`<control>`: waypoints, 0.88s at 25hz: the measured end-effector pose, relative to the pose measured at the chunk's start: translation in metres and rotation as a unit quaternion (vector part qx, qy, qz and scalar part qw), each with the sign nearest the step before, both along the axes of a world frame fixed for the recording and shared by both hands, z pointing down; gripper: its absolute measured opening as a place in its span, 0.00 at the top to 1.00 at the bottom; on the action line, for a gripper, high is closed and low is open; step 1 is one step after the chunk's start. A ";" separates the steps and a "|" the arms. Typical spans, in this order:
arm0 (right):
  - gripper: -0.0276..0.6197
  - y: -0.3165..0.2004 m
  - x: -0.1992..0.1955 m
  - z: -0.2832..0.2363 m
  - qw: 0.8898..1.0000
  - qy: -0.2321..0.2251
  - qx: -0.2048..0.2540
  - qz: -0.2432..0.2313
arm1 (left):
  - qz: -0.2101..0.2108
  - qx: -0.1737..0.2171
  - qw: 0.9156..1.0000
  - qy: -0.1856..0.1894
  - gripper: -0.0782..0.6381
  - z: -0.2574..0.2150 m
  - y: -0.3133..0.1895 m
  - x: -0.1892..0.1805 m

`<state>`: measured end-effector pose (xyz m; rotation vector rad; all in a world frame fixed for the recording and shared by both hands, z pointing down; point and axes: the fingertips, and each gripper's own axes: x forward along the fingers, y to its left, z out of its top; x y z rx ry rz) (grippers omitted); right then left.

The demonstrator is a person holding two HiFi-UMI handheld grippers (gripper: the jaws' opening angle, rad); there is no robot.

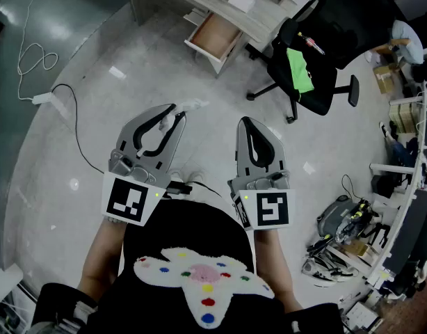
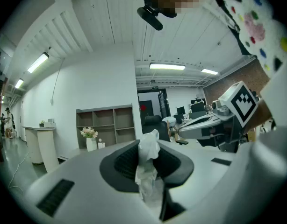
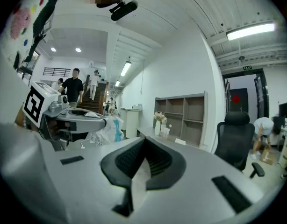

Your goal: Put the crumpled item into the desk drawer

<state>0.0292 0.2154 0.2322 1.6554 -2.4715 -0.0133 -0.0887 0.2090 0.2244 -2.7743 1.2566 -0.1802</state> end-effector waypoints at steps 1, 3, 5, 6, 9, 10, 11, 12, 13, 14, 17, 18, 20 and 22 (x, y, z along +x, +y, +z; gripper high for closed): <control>0.95 0.000 0.001 0.000 1.000 0.000 0.000 0.000 | -0.001 0.000 1.000 0.002 0.78 -0.001 -0.001 0.001; 0.95 -0.001 0.002 0.000 1.000 0.000 0.000 0.000 | 0.000 0.000 1.000 0.002 0.78 -0.002 -0.002 0.002; 0.95 -0.002 0.002 -0.001 1.000 0.000 0.001 0.000 | 0.003 0.002 1.000 -0.005 0.78 -0.001 -0.002 0.003; 0.95 -0.002 0.002 -0.001 1.000 0.000 0.001 0.001 | 0.004 0.004 1.000 -0.008 0.78 -0.001 -0.001 0.003; 0.95 -0.001 0.002 -0.001 1.000 0.000 0.001 0.001 | 0.004 0.004 1.000 -0.006 0.78 -0.002 -0.001 0.003; 0.95 -0.001 0.002 -0.001 1.000 0.000 0.002 0.001 | 0.003 0.003 1.000 -0.002 0.78 -0.002 -0.001 0.003; 0.95 -0.001 0.002 -0.001 1.000 0.000 0.002 0.001 | 0.002 0.002 1.000 -0.001 0.78 -0.002 -0.001 0.003; 0.95 -0.001 0.002 -0.001 1.000 0.000 0.002 0.001 | 0.002 0.001 1.000 0.000 0.78 -0.002 -0.001 0.003; 0.95 -0.001 0.002 -0.001 1.000 0.001 0.002 0.001 | 0.001 0.001 1.000 0.001 0.78 -0.002 -0.001 0.003; 0.95 -0.001 0.002 -0.002 1.000 0.001 0.003 0.002 | 0.002 0.002 1.000 0.001 0.78 -0.002 0.000 0.003; 0.95 0.000 0.004 -0.003 1.000 -0.004 0.005 0.008 | 0.002 0.002 1.000 0.005 0.78 -0.002 0.000 0.003; 0.95 0.001 0.005 -0.003 1.000 -0.008 0.006 0.012 | 0.002 0.001 1.000 0.007 0.78 -0.002 0.000 0.003; 0.95 0.002 0.007 -0.003 1.000 -0.018 0.004 0.018 | 0.005 0.002 1.000 0.004 0.78 -0.002 0.001 0.003; 0.95 0.003 0.009 -0.002 1.000 -0.022 0.002 0.022 | 0.006 0.002 1.000 0.005 0.78 -0.002 0.002 0.004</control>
